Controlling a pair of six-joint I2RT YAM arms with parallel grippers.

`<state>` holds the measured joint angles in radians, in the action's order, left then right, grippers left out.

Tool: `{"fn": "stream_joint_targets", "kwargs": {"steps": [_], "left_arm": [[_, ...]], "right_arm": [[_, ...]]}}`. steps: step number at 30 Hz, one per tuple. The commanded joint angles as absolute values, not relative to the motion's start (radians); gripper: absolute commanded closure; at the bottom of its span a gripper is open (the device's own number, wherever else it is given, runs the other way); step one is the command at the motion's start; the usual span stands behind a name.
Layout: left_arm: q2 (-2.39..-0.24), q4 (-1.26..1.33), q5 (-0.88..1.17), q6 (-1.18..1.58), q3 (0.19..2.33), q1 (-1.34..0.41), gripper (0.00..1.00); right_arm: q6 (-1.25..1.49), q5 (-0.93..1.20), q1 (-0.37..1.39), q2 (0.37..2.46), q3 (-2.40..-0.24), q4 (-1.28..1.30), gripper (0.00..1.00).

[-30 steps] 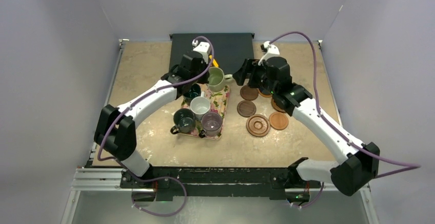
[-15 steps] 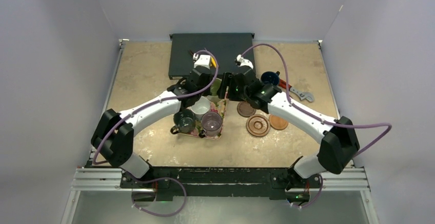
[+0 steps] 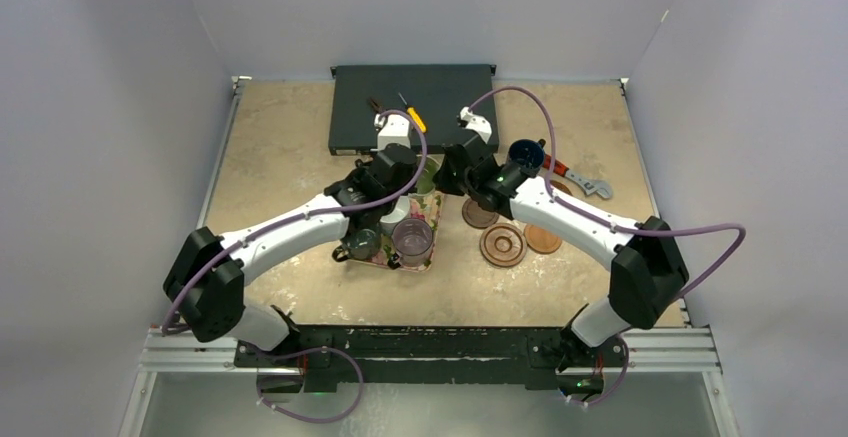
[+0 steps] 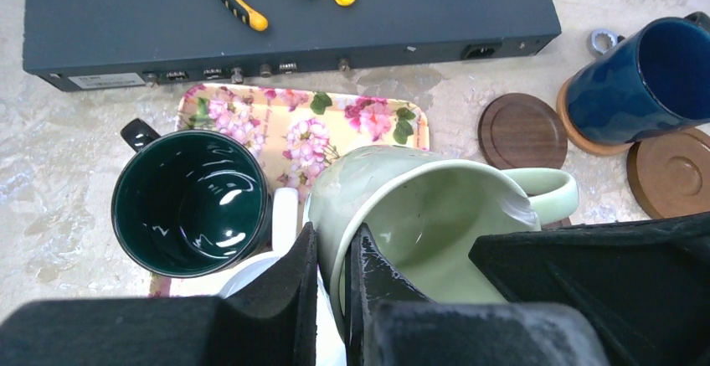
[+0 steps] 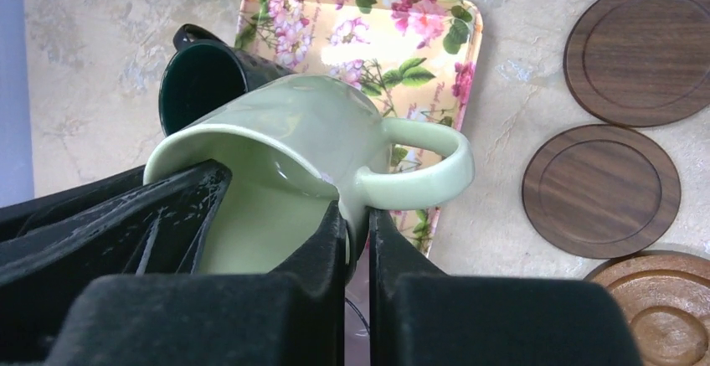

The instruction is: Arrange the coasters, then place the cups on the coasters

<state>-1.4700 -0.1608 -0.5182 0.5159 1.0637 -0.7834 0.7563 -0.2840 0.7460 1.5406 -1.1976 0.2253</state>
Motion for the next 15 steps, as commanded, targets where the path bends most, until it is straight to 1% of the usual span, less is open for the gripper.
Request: {"fn": "stream_joint_targets", "kwargs": {"steps": [1, 4, 5, 7, 9, 11, 13, 15], "left_arm": [[-1.376, -0.017, -0.519, 0.523, 1.051, -0.794, 1.0], [-1.361, 0.03, -0.481, 0.5, 1.041, -0.797, 1.0], [-1.355, 0.043, -0.466, 0.489, 1.037, -0.798, 0.97], [-1.333, 0.073, -0.443, 0.47, 1.023, -0.798, 0.81], [-1.302, 0.104, -0.426, 0.456, 1.002, -0.799, 0.59], [-1.267, 0.135, -0.411, 0.436, 0.985, -0.8, 0.42], [-1.234, 0.155, -0.402, 0.409, 0.97, -0.801, 0.3], [-1.201, 0.18, -0.393, 0.376, 0.953, -0.801, 0.23]], "right_arm": [[0.752, -0.369, 0.736, 1.524, -1.211, 0.251, 1.0], [0.727, -0.399, 0.735, 1.493, -1.218, 0.273, 1.0], [0.716, -0.416, 0.735, 1.481, -1.226, 0.288, 1.0], [0.691, -0.457, 0.733, 1.459, -1.249, 0.325, 1.0], [0.664, -0.493, 0.72, 1.443, -1.276, 0.376, 1.0], [0.637, -0.493, 0.686, 1.426, -1.283, 0.419, 1.0], [0.605, -0.459, 0.641, 1.399, -1.271, 0.438, 1.0], [0.567, -0.414, 0.594, 1.358, -1.256, 0.446, 1.0]]}}
